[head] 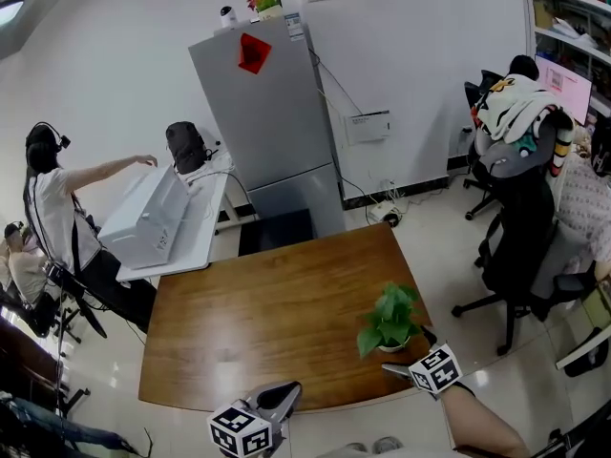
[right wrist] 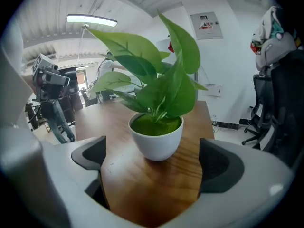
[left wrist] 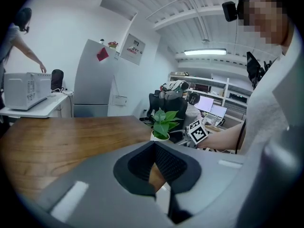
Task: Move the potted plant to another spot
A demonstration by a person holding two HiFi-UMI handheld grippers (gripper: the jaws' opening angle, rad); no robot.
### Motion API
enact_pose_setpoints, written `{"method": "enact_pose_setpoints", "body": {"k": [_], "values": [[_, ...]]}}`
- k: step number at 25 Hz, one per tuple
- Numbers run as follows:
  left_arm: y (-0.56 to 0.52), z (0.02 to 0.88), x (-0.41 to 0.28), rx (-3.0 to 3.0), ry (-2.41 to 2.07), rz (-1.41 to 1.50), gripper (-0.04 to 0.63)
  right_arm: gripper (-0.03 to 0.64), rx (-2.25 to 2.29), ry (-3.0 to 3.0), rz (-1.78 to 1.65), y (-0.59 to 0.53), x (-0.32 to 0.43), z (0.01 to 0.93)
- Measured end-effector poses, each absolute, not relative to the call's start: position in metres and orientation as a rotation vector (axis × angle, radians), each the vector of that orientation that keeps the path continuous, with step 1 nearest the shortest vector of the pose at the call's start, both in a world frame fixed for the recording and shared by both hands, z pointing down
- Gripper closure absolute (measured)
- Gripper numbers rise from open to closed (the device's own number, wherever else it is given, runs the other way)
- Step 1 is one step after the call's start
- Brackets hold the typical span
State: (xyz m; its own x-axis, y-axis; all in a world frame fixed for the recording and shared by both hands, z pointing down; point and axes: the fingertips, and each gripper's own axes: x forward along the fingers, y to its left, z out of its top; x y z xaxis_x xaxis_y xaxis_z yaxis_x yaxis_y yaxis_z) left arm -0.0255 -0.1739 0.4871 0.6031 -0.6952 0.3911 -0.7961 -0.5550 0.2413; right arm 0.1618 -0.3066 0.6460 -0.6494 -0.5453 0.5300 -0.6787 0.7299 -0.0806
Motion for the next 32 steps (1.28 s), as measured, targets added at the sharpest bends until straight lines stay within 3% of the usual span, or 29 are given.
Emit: {"method": "enact_pose_setpoints", "body": {"k": [16, 22, 24, 32], "values": [[-0.192, 0.493, -0.047, 2.424, -1.249, 0.403, 0.607, 0.027, 0.977, -2.500, 0.340, -0.353, 0.136, 0.672], [-0.197, 0.492, -0.048, 2.426, -1.246, 0.416, 0.607, 0.096, 0.988, -2.483, 0.319, -0.355, 0.136, 0.673], [-0.198, 0.493, -0.048, 2.426, -1.248, 0.415, 0.607, 0.147, 0.996, -2.478, 0.317, -0.356, 0.138, 0.674], [-0.199, 0.491, -0.044, 2.429, -1.244, 0.408, 0.607, 0.152, 0.968, -2.482, 0.336, -0.355, 0.139, 0.674]]}}
